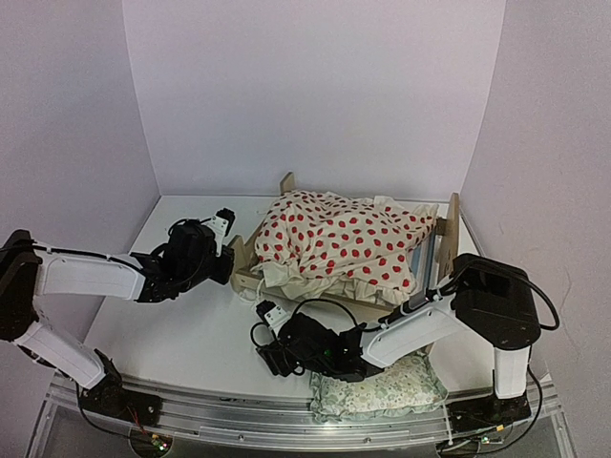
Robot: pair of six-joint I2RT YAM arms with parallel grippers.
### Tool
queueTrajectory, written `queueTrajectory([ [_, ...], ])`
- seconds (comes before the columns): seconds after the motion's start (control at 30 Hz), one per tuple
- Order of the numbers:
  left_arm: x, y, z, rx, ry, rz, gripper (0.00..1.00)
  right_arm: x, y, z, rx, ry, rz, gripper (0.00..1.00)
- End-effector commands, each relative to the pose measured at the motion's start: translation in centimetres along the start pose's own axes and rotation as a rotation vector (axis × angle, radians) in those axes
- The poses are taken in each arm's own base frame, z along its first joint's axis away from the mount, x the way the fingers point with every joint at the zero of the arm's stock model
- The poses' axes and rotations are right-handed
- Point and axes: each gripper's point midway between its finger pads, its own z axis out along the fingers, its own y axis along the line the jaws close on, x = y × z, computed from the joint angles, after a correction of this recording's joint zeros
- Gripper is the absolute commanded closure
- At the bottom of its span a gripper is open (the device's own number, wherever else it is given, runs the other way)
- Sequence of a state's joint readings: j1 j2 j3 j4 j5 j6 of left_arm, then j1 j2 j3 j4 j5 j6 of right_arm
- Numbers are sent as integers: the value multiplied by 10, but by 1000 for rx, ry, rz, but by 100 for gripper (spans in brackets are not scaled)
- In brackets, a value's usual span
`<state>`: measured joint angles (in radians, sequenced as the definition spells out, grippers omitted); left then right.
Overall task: Set up the pet bed
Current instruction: Cross the left ropes of the mattress at the bed frame base.
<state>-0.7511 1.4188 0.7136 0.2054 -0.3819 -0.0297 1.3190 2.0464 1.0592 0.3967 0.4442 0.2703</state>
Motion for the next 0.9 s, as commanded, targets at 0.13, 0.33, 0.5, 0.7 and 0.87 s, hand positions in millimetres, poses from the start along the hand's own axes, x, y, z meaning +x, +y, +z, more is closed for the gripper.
queueTrajectory([
  [0.13, -43, 16, 26, -78, -119, 34, 100, -5, -1, -4, 6, -5, -4, 31],
  [0.33, -32, 16, 19, -64, -81, -8, 93, -14, -5, -10, 20, -24, -9, 31],
  [0.5, -26, 15, 6, -28, -60, -74, 48, -28, -8, 1, 57, -56, 7, 31],
  [0.7, -28, 23, -21, -13, -76, -145, 17, -57, -27, 20, 124, -115, 104, 32],
  [0.87, -20, 32, -51, 5, -75, -260, 10, -71, -45, 43, 147, -140, 186, 34],
])
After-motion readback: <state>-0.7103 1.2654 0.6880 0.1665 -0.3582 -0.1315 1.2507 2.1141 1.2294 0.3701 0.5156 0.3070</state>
